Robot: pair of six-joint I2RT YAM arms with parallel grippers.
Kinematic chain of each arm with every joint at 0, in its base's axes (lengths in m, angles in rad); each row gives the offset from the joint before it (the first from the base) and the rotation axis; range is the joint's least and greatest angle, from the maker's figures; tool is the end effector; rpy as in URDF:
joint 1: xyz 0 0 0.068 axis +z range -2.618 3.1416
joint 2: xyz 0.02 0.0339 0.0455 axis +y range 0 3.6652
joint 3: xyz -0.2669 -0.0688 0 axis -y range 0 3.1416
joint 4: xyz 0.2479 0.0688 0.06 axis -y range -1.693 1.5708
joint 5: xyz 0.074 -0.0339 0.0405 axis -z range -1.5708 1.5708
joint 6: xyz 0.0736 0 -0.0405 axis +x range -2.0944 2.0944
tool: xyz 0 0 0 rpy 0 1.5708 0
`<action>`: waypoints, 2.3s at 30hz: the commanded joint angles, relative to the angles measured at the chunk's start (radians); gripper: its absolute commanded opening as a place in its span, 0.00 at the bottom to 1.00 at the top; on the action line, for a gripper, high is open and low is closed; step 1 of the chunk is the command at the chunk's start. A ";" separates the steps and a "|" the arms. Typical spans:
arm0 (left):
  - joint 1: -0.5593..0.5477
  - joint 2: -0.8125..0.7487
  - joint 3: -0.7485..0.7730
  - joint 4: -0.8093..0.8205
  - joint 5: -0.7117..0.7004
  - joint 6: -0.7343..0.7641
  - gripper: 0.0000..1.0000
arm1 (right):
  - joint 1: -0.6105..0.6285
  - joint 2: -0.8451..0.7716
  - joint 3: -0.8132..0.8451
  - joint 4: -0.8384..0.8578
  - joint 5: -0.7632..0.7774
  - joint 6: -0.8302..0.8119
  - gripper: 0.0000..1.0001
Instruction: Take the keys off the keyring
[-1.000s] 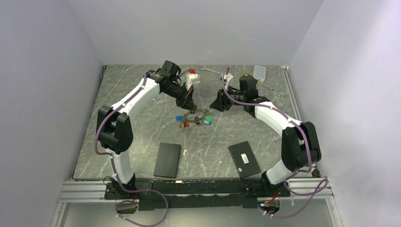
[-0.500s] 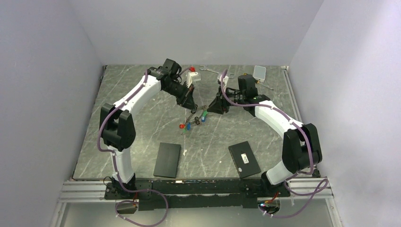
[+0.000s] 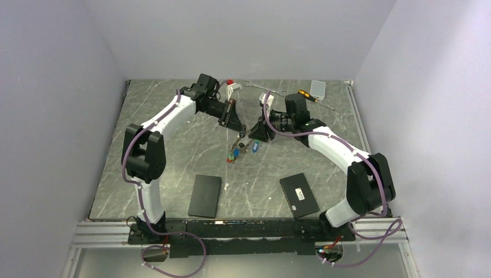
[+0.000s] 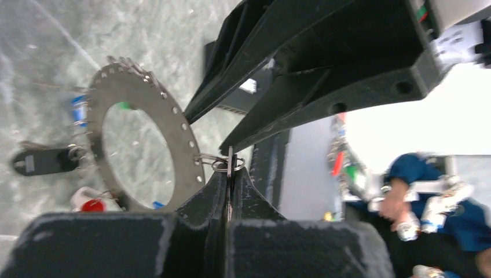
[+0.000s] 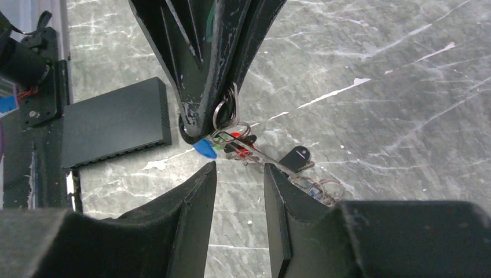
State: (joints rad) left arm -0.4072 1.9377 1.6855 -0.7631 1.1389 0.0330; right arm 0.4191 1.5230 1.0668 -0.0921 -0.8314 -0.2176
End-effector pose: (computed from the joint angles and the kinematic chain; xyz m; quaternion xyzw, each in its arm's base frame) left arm 0.3647 -0.2301 0.2698 0.3211 0.7581 -0.5524 0.1304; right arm 0.3083 0.1969 0.2603 -0.4374 0.6959 0.3954 0.4099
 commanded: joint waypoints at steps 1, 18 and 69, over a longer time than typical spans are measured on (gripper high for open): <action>0.036 -0.003 -0.105 0.298 0.234 -0.358 0.00 | 0.004 -0.036 -0.032 0.116 0.028 -0.036 0.40; 0.108 -0.075 -0.427 0.829 0.145 -1.376 0.00 | 0.004 -0.043 -0.033 0.097 -0.049 -0.094 0.42; 0.083 -0.111 -0.569 1.191 0.118 -1.851 0.00 | 0.053 0.175 -0.184 0.891 0.041 0.236 0.24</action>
State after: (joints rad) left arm -0.3202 1.8503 1.1156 0.3561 1.2251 -1.8011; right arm 0.4683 1.7000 0.8665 0.7616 -0.8074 0.0441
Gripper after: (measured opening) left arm 0.025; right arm 0.331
